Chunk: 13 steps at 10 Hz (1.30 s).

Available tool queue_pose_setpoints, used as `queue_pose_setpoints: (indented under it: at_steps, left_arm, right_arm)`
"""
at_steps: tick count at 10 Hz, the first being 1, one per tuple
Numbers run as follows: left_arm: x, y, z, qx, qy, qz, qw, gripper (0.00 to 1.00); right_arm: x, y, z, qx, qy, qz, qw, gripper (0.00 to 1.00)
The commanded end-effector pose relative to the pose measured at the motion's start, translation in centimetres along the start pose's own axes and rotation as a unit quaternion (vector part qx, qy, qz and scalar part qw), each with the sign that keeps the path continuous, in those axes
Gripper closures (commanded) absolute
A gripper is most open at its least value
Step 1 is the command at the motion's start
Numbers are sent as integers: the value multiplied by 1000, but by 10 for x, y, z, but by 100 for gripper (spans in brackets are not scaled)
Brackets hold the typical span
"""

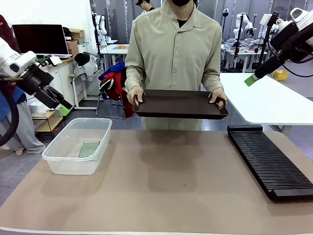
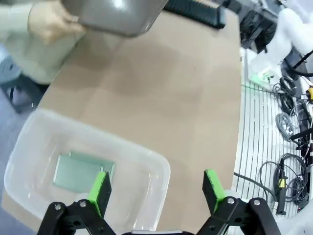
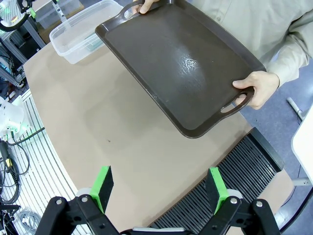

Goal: Sort PCBs into racks and boxes based on the side picked up.
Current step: If the short side of the Blank PCB is picked up, insert it into the PCB Rack ; if the long side is picked up, place it in the Organizing box.

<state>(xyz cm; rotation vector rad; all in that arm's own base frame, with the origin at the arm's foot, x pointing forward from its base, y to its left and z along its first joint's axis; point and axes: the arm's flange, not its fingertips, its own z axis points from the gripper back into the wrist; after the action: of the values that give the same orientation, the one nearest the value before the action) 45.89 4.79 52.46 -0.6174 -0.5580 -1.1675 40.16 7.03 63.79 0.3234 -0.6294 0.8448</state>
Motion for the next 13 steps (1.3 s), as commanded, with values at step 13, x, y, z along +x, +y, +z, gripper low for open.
queue_pose_setpoints:
  at_steps: [13]
  left_arm:
    - [17,-18,61,117,-51,26,991,0]
  right_arm:
    - [-1,0,0,8,-4,0,1000,0]
